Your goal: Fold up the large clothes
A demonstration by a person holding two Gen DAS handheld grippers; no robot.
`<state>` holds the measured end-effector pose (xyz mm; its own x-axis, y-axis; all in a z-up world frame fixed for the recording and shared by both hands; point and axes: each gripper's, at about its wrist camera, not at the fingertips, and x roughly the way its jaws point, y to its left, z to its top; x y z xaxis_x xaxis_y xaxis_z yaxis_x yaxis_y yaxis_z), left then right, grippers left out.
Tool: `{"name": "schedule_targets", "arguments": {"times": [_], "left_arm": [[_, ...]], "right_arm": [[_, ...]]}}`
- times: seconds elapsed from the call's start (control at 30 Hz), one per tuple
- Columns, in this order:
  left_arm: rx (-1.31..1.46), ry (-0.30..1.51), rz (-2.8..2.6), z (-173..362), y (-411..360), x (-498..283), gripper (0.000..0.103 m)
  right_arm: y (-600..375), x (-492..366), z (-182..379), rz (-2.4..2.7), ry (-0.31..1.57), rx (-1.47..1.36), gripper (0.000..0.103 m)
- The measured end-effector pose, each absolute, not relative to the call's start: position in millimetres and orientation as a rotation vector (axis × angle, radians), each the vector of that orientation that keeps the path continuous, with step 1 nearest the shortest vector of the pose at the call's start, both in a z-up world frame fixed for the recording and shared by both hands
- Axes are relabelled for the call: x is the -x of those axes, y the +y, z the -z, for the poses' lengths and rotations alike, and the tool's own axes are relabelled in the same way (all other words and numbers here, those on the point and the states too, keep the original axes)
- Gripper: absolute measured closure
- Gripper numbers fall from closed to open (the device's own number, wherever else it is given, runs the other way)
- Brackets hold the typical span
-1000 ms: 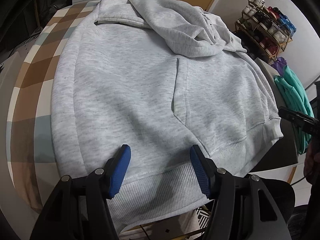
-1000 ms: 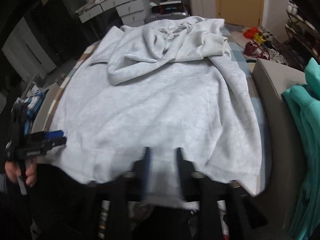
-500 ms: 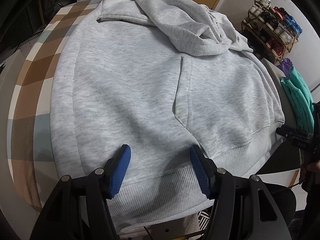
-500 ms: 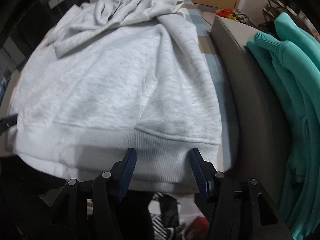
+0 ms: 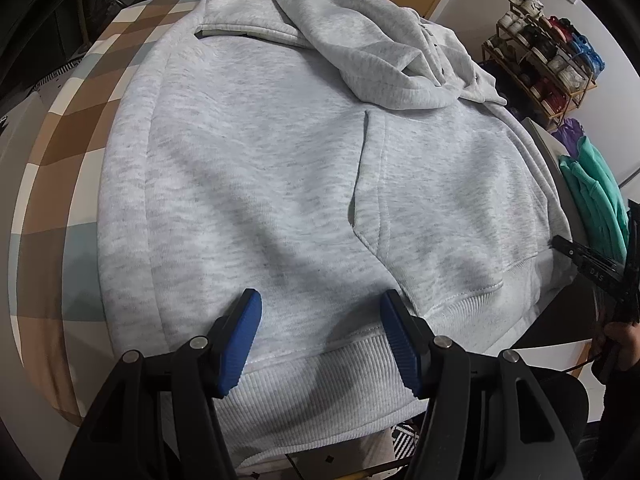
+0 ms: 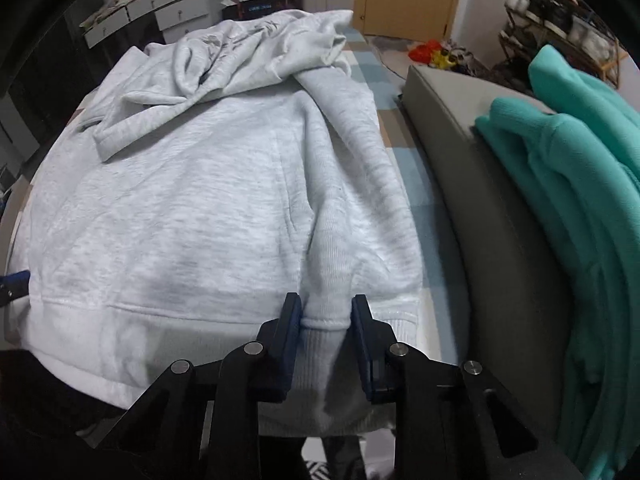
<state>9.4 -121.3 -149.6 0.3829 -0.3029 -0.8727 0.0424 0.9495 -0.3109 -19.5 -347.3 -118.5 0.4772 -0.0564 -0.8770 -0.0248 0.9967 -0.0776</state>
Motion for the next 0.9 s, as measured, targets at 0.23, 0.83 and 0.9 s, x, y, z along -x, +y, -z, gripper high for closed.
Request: {"name": "schedule_targets", "arguments": {"times": [0.23,0.83,0.9], "left_arm": [[0.213,1.150,0.214,151,-126,-9,0.047],[0.322,1.128,0.191,145,-100,-6,0.047],[0.358,1.122,0.199,145,-92,-5,0.047]], "right_arm": [[-343,33,110,0.047,1.074,0.273,0.092],[-194,-3,77,-0.375,1.044,0.067,0.046],[-163,-11,100,-0.414,1.072,0.102,0.048]]}}
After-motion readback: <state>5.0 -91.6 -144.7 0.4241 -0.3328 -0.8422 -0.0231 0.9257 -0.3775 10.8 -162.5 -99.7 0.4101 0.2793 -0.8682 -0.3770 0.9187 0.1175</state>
